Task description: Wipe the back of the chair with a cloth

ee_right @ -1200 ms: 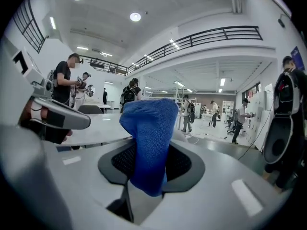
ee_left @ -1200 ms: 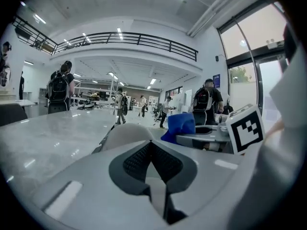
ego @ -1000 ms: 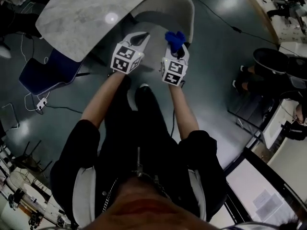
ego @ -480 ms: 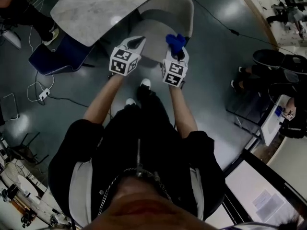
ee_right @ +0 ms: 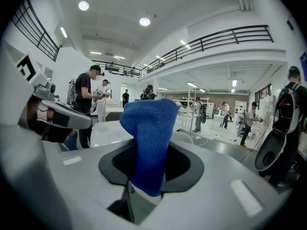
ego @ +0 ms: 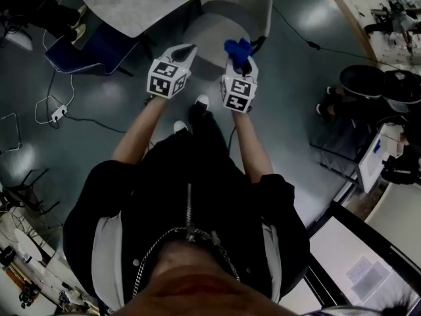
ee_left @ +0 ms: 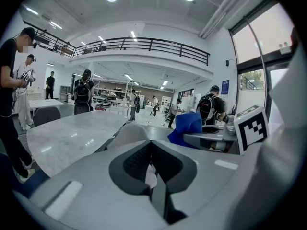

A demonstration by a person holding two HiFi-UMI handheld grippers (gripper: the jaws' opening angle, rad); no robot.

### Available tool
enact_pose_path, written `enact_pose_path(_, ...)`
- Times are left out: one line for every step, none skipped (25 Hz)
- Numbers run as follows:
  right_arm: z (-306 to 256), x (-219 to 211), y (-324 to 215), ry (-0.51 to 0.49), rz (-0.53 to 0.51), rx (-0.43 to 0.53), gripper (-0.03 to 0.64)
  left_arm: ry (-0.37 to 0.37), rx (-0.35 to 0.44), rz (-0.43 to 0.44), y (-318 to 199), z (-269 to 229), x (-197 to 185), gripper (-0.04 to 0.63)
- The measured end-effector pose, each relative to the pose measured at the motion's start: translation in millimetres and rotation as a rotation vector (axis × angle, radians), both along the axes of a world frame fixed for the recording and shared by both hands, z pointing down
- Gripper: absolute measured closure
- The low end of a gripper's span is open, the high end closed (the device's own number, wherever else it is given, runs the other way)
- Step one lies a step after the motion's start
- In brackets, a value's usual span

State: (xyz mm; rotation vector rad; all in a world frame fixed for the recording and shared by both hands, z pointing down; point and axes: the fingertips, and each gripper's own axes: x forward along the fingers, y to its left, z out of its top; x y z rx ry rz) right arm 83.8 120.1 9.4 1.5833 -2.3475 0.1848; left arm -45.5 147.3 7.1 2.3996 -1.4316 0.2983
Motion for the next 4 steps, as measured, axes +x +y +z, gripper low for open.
enact_pose_path(-3.4,-2.7,6.7,0.001,-0.003,0.005,0.488,-0.003,0.003,0.0,7.6,-2.0,-3.6,0.584)
enact_pose_path(-6.7,-5.1,12.8,0.0,-0.004,0.009,0.488,-0.006,0.005,-0.001,14.7,-3.7,-7.4,0.584)
enact_pose_path(-9.9,-7.4,18.7,-0.002,-0.005,0.013,0.488,-0.01,0.007,-0.003,21.6,-5.3,-11.4,0.584)
enact_pose_path(-13.0,-9.7,24.4,-0.004,-0.005,0.018,0.488,-0.014,0.009,-0.005,28.4,-6.8,-15.4,0.584)
